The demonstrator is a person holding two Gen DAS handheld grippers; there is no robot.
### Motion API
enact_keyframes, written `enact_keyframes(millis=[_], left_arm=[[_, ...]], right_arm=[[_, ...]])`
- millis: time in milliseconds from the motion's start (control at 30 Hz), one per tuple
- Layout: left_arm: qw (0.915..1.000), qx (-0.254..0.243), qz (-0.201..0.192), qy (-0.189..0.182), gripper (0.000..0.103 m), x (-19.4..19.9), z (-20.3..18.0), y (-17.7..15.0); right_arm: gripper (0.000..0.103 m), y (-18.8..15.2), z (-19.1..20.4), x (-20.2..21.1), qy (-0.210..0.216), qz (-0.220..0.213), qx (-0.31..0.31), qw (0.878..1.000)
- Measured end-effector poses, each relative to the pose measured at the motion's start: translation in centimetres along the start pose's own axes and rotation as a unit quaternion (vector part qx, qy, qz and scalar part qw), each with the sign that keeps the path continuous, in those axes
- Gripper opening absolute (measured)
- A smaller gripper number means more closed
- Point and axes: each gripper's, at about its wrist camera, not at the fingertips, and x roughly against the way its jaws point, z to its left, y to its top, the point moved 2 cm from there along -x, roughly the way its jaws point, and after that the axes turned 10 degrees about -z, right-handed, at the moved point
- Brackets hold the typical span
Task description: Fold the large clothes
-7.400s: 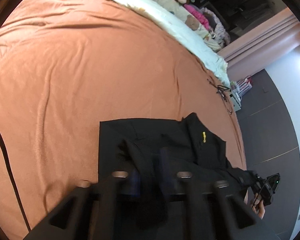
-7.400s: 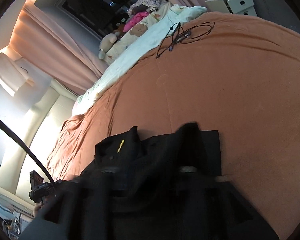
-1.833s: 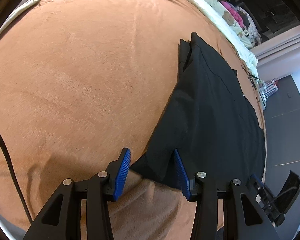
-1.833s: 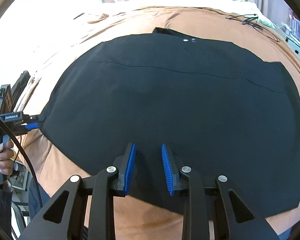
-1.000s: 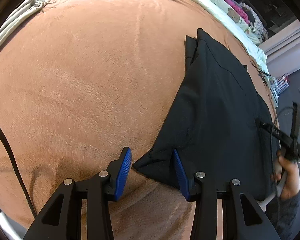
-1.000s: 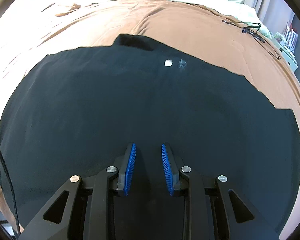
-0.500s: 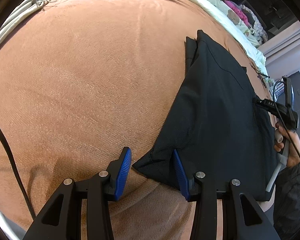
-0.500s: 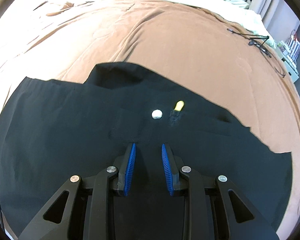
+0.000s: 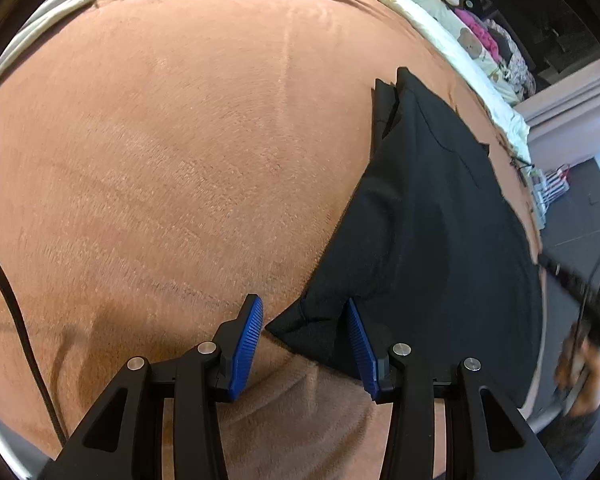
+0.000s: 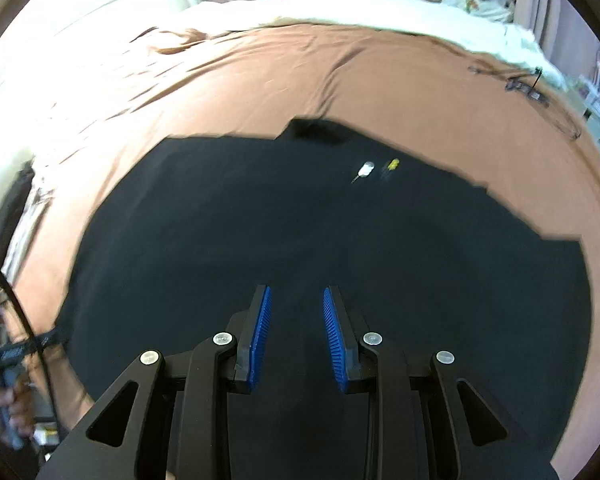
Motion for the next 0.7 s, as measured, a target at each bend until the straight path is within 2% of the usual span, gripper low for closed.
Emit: enact_keyframes(millis=[133,267,400,467,700], left_arm=[[0.9993,0.025,0.009,-0.028,0.048,0.8,0.7,-0.3],[0.9976,0.045,0.008,-0.051,0.053,1.6,1.5,-0.6],[0.9949,0.067,0.014,-0.074,0.056,1.6,2.0,-0.7],[0.9933,0.073,0.018,-0.087,0.061,1.4,1.9,-0.6],[0.9907,0.078,0.03,-0.107,0.062,-0.2,0.8,-0.1]], right_arm=[[0.024,-3.8,1.0,0.6,0.019,0.001,-0.003,1.0],[0.024,-7.3,1.9,1.9,0.035,-0.018,-0.021,0.999],[0.024,-10.0,2.2,3.1,0.025,-0.028,-0.035,0.999],[0.024,-11.0,1.6,3.2,0.028,-0.028,-0.059,0.997],[0.024,-12.2,-0.1,5.3,0.023,-0.035,-0.098,0.994]])
